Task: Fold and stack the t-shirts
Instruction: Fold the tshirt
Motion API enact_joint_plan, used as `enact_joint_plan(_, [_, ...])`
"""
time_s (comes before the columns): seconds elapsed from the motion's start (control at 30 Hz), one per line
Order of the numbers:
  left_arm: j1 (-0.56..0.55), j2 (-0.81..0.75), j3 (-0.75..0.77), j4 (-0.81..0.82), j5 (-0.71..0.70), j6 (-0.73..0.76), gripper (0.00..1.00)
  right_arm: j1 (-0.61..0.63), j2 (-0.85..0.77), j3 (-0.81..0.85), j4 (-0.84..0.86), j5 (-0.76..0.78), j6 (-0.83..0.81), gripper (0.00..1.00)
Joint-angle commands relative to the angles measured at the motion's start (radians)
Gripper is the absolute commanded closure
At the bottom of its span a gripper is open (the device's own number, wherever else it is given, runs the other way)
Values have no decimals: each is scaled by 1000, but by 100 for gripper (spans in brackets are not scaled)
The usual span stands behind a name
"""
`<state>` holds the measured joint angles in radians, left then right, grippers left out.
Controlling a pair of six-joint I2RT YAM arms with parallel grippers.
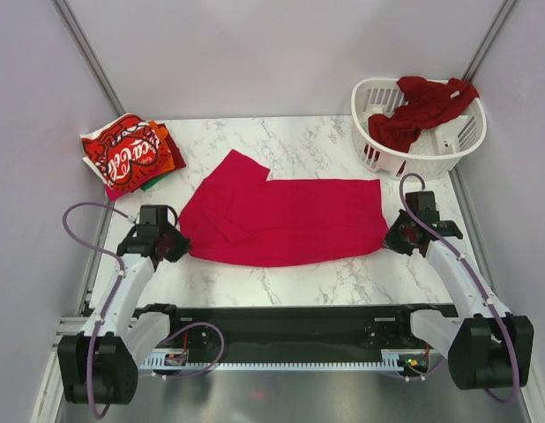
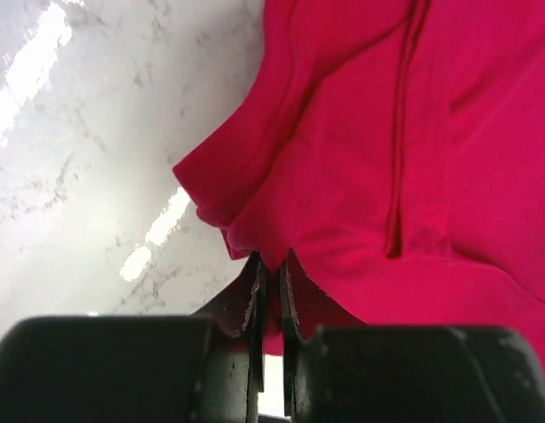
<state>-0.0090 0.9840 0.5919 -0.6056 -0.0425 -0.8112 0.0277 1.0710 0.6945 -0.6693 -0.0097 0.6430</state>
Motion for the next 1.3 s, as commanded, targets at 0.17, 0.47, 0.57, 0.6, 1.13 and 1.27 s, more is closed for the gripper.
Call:
enact_joint_plan(0.17, [-25, -151, -24, -164, 216, -111, 22, -20, -101, -13, -150, 11, 67, 26])
enact_joint_plan(0.47, [-26, -226, 115, -226, 158, -6, 9, -9, -221, 48, -55, -99, 15, 2])
enact_joint_plan(0.57, [-43, -183, 115, -148, 145, 18, 26, 82, -206, 71, 31, -89, 14, 2])
enact_joint_plan(0.6, [-52, -164, 111, -117, 153, 18, 30, 163, -194, 77, 52, -69, 14, 3])
enact_joint_plan(1.13, [-387, 470, 223, 165, 47, -91, 81, 440, -20, -222, 580, -67, 52, 100])
enact_joint_plan(1.27, [-398, 507, 232, 181, 46, -86, 81, 468, 0, -269, 663, -73, 50, 100])
